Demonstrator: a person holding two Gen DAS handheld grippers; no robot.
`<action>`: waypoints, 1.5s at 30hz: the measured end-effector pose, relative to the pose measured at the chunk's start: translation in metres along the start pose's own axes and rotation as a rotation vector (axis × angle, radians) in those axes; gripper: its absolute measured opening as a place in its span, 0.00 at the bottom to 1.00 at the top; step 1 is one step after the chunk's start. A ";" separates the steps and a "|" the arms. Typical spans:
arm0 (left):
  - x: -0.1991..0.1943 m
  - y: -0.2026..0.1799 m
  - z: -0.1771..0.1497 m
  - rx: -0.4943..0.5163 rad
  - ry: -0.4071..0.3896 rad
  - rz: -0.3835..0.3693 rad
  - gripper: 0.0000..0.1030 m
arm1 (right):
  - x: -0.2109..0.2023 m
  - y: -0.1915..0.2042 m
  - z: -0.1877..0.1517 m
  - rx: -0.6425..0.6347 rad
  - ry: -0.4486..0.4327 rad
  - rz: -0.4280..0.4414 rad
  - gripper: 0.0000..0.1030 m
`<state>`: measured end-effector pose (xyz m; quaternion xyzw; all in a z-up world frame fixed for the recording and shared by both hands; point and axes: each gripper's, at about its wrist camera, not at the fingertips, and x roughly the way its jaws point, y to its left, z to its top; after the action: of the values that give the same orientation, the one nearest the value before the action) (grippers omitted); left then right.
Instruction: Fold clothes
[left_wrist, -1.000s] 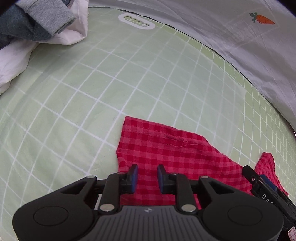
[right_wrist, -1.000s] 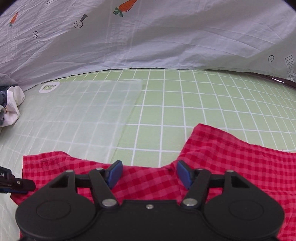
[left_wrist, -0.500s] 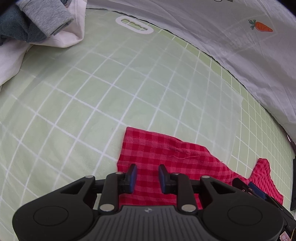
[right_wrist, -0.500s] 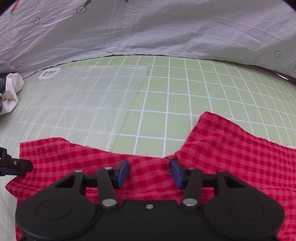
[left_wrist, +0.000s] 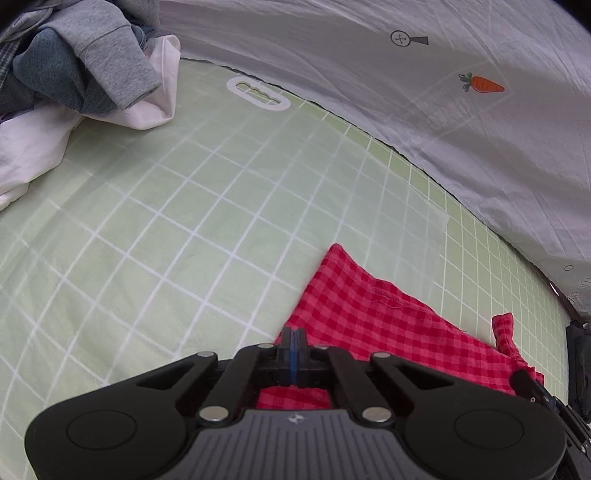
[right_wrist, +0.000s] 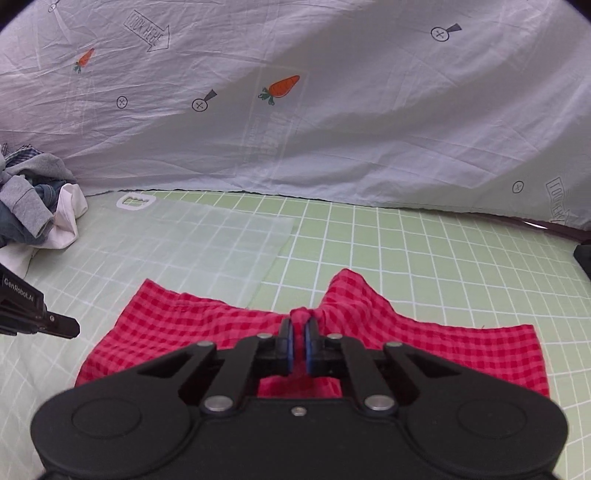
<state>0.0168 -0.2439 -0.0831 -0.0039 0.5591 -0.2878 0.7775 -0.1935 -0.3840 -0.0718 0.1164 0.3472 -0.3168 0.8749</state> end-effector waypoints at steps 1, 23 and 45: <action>-0.005 -0.001 -0.004 0.001 -0.005 -0.005 0.00 | -0.007 0.001 -0.006 -0.015 0.001 -0.001 0.06; 0.006 -0.011 -0.015 0.003 0.040 0.017 0.25 | 0.041 -0.046 -0.025 0.103 0.195 0.031 0.42; 0.058 -0.055 -0.012 0.220 0.114 0.070 0.29 | 0.035 -0.059 0.002 -0.012 0.057 -0.080 0.41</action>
<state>-0.0062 -0.3128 -0.1202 0.1170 0.5672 -0.3199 0.7499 -0.2104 -0.4465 -0.0930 0.1060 0.3783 -0.3457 0.8521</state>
